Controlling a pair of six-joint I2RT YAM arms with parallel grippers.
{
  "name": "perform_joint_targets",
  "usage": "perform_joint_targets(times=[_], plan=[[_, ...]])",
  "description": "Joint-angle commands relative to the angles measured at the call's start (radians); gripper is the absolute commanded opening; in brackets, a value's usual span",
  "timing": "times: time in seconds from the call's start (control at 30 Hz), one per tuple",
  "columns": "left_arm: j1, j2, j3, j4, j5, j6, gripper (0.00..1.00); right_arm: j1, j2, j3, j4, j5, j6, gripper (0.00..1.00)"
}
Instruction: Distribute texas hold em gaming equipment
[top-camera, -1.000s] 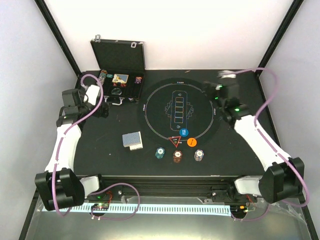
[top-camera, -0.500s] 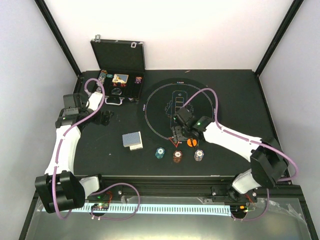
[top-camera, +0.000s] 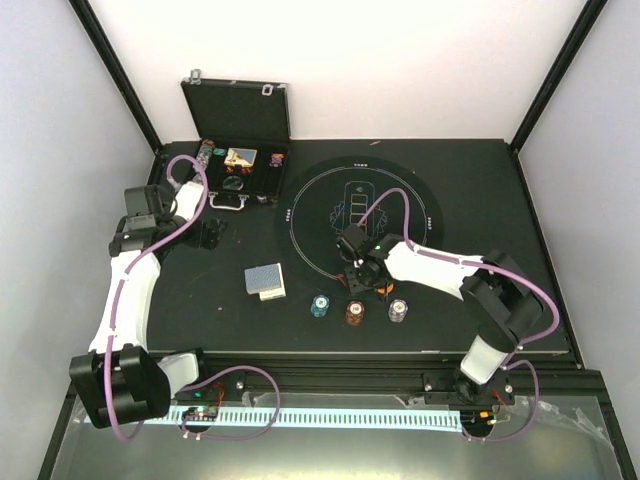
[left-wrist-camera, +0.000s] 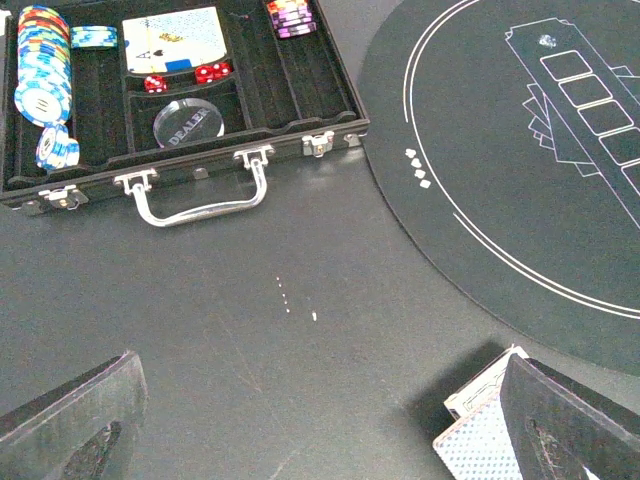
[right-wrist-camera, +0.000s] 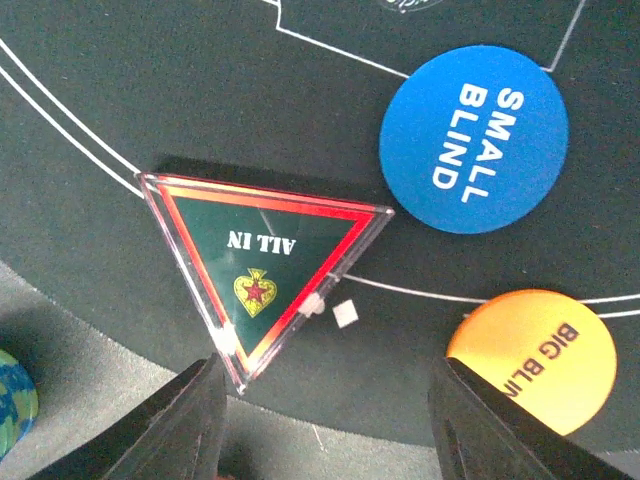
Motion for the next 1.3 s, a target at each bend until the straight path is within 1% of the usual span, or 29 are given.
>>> perform_joint_targets(times=[0.0, 0.43, 0.77, 0.83, 1.03, 1.27], plan=[[0.008, -0.026, 0.047, -0.019, 0.011, -0.017, 0.99, 0.005, 0.04, 0.049, 0.007, -0.025, -0.008, 0.58], [0.008, -0.022, 0.056, -0.025, 0.033, -0.041, 0.99, 0.007, 0.134, 0.076, 0.032, -0.077, -0.041, 0.52], [0.009, -0.024, 0.059, -0.033, 0.032, -0.047, 0.99, 0.028, 0.218, 0.139, 0.041, -0.078, -0.047, 0.38], [0.009, -0.023, 0.062, -0.039, 0.031, -0.047, 0.99, 0.031, 0.244, 0.165, 0.038, -0.075, -0.052, 0.35], [0.01, -0.023, 0.066, -0.054, 0.03, -0.052, 0.99, 0.032, 0.327, 0.28, 0.01, -0.05, -0.087, 0.33], [0.012, -0.02, 0.073, -0.078, 0.03, -0.058, 0.99, 0.032, 0.481, 0.531, -0.059, -0.046, -0.139, 0.33]])
